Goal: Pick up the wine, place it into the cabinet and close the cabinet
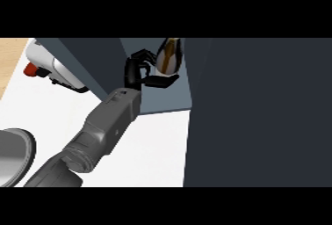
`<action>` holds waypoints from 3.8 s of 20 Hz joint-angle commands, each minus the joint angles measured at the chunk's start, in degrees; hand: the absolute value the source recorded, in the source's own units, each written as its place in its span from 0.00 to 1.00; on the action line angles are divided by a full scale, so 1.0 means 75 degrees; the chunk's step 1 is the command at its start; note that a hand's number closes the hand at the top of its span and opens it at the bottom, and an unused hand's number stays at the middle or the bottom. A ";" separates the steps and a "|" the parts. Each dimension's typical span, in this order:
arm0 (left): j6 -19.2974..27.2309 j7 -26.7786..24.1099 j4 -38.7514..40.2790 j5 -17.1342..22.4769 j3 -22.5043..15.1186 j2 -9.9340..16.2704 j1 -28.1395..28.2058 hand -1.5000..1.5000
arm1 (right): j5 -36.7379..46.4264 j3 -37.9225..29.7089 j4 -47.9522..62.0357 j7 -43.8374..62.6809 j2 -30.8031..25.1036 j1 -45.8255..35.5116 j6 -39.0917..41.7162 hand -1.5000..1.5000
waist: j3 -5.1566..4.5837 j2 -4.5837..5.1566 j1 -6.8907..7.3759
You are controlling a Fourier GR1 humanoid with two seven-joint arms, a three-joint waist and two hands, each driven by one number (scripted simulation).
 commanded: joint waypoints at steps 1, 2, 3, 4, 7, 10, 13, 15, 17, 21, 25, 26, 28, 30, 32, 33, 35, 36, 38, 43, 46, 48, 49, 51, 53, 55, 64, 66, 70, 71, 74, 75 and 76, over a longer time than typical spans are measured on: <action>0.0137 -0.0056 0.0239 -0.0032 0.0054 -0.0067 -0.0253 1.00 | -0.0074 0.0119 -0.0245 0.0159 -0.0008 -0.0137 -0.0124 0.00 | -0.0009 0.0046 -0.0085; 0.0381 0.0005 0.0220 -0.0077 0.0013 -0.0068 -0.0321 1.00 | -0.0086 0.0076 -0.0009 0.0040 -0.0059 -0.0041 0.0094 0.00 | 0.0003 0.0028 -0.0087; 0.0257 -0.0063 0.0271 0.0001 0.0126 -0.0055 -0.0368 1.00 | -0.0188 -0.0112 0.0077 -0.0116 -0.0091 0.0100 0.0238 0.00 | 0.0008 0.0012 -0.0029; 0.0474 -0.0093 0.0163 0.0038 0.0159 -0.0069 -0.0489 1.00 | -0.0047 0.0086 0.0056 -0.0090 -0.0040 0.0049 0.0246 0.00 | 0.0004 0.0046 -0.0121; 0.0395 0.0125 0.0411 -0.0030 0.0139 0.0148 -0.0686 1.00 | -0.0011 0.0066 -0.0028 -0.0138 0.0032 0.0010 0.0157 0.00 | 0.0004 0.0027 -0.0038; 0.0728 -0.0164 0.0522 -0.0082 0.0106 0.0046 -0.0456 1.00 | -0.0082 -0.0019 -0.0096 0.0055 -0.0167 -0.0043 0.0137 0.00 | -0.0003 0.0084 -0.0140; 0.0722 0.0130 0.0526 -0.0162 0.0051 0.0363 -0.0641 1.00 | -0.0246 -0.0247 -0.0035 0.0008 -0.0250 0.0027 0.0186 0.00 | 0.0002 0.0047 -0.0103; 0.0634 0.0255 0.0527 -0.0241 -0.0007 0.0390 -0.0586 0.00 | -0.0280 -0.0152 -0.0056 -0.0007 -0.0166 -0.0041 0.0140 0.00 | 0.0000 0.0042 -0.0053; 0.0882 0.0189 0.0527 -0.0356 -0.0105 0.0268 -0.0481 0.00 | -0.0257 -0.0153 0.0018 -0.0024 -0.0232 -0.0050 0.0239 0.00 | 0.0002 0.0068 -0.0086; 0.0853 0.0510 0.0526 -0.0597 -0.0308 0.0328 -0.0391 0.00 | -0.0144 -0.0074 -0.0070 -0.0093 -0.0109 -0.0007 0.0206 0.00 | 0.0000 0.0075 -0.0094; 0.0939 0.0695 0.0525 -0.0526 -0.0210 0.0489 -0.0349 0.00 | -0.0147 -0.0077 0.0122 -0.0211 -0.0037 0.0067 0.0289 0.00 | 0.0001 0.0106 -0.0120; 0.1007 0.0796 0.0525 -0.0592 -0.0262 0.0458 -0.0346 0.00 | -0.0157 -0.0154 0.0025 -0.0139 -0.0123 0.0113 0.0280 0.00 | 0.0001 0.0055 -0.0079; 0.1220 0.0721 0.0525 -0.0466 -0.0126 0.0365 -0.0412 0.00 | -0.0128 0.0011 -0.0248 0.0019 -0.0109 0.0141 0.0210 0.00 | -0.0011 0.0087 -0.0171; 0.1420 0.0641 0.0525 -0.0525 -0.0162 0.0302 -0.0438 0.00 | -0.0260 -0.0179 0.0070 -0.0097 -0.0176 -0.0069 0.0226 0.00 | -0.0002 0.0059 -0.0041; 0.1074 0.0328 0.0525 -0.0491 -0.0115 0.0653 -0.0180 0.00 | -0.0036 0.0043 -0.0190 -0.0137 -0.0021 0.0289 0.0343 0.00 | -0.0009 0.0068 -0.0083; 0.1161 0.0246 0.0516 -0.0444 -0.0061 0.0418 -0.0251 0.00 | -0.0008 0.0112 -0.0109 -0.0117 -0.0016 0.0163 0.0315 0.00 | -0.0012 0.0096 -0.0094; 0.0995 0.0086 0.0406 -0.0453 -0.0043 0.0234 -0.0213 0.00 | 0.0095 0.0188 -0.0153 -0.0214 0.0233 0.0207 0.0157 0.00 | -0.0008 0.0039 -0.0002; 0.0468 0.0118 0.0383 -0.0503 -0.0083 0.0664 -0.0220 0.00 | -0.0157 -0.0217 0.0150 -0.0333 -0.0044 0.0238 0.0404 0.00 | 0.0000 0.0044 0.0003; 0.0582 0.0277 0.0440 -0.0503 -0.0061 0.0475 -0.0422 0.00 | -0.0035 0.0230 -0.0157 -0.0102 0.0043 0.0205 0.0339 0.00 | -0.0008 0.0046 -0.0018; 0.0499 -0.0251 0.0332 -0.0309 0.0197 0.0249 -0.0143 0.00 | 0.0124 0.0119 -0.0205 -0.0319 0.0118 0.0560 0.0509 0.00 | -0.0006 0.0037 -0.0038; 0.0623 -0.0172 0.0323 -0.0349 0.0210 0.0066 -0.0473 0.00 | 0.0059 0.0078 -0.0211 -0.0215 0.0088 0.0180 0.0256 0.00 | -0.0004 -0.0001 0.0059; 0.0652 -0.0740 0.0142 -0.0290 0.0307 -0.0061 -0.0226 0.00 | 0.0135 0.0327 -0.0370 -0.0040 0.0167 0.0212 0.0159 0.00 | -0.0007 -0.0034 0.0152; 0.0607 -0.0430 0.0183 -0.0362 0.0248 -0.0063 -0.0439 0.00 | -0.0092 0.0136 -0.0260 0.0036 -0.0020 0.0035 0.0141 0.00 | -0.0003 -0.0021 0.0090; 0.0616 -0.0666 -0.0204 -0.0188 0.0425 -0.0066 -0.0141 0.00 | -0.0049 0.0192 -0.0279 -0.0043 0.0097 0.0233 0.0198 0.00 | -0.0001 -0.0031 -0.0006; 0.0370 -0.0851 -0.0543 -0.0273 0.0344 -0.0068 0.0234 0.00 | 0.0128 0.0279 -0.0178 -0.0127 0.0249 0.0436 0.0229 0.00 | 0.0006 -0.0125 0.0201; 0.0285 -0.1014 -0.0629 -0.0170 0.0492 -0.0069 0.0001 0.00 | 0.0059 -0.0028 0.0009 -0.0214 0.0013 0.0260 0.0337 0.00 | 0.0007 -0.0119 0.0231; 0.0666 -0.1165 -0.2990 0.0231 -0.0539 -0.0070 0.1503 0.00 | -0.0483 -0.0404 -0.0639 0.0110 -0.0149 0.0597 0.0171 0.00 | 0.0013 -0.0271 0.0425; 0.1290 -0.0715 -0.3774 0.0250 -0.0941 -0.0070 0.1699 0.00 | 0.0019 0.0099 -0.0680 0.0115 0.0243 0.0709 0.0004 0.00 | 0.0015 -0.0315 0.0608; 0.1822 -0.0821 -0.4913 0.0517 -0.1569 -0.0070 0.2457 0.00 | 0.0359 0.0300 -0.1013 0.0479 0.0234 0.0472 -0.0402 0.00 | 0.0010 -0.0308 0.0668; 0.2444 -0.0617 -0.5499 0.0592 -0.1906 -0.0070 0.2571 0.00 | 0.0047 -0.0139 -0.0406 -0.0061 0.0112 0.0671 0.0140 0.00 | 0.0016 -0.0315 0.0665; 0.2050 -0.1158 -0.6006 0.0239 -0.1852 -0.0070 0.3708 0.00 | -0.0248 -0.0324 -0.0857 0.0074 0.0045 0.1118 0.0177 0.00 | 0.0015 -0.0338 0.0780; 0.2297 -0.0512 -0.6778 0.0015 -0.2034 -0.0055 0.3630 0.00 | 0.0316 -0.0137 -0.0462 0.0085 0.0094 0.0565 -0.0110 0.00 | 0.0016 -0.0351 0.0894; 0.2173 -0.0721 -0.6932 0.0054 -0.2015 -0.0070 0.3937 0.00 | -0.0031 -0.0552 -0.0277 0.0057 -0.0184 0.0308 -0.0101 0.00 | 0.0015 -0.0339 0.0869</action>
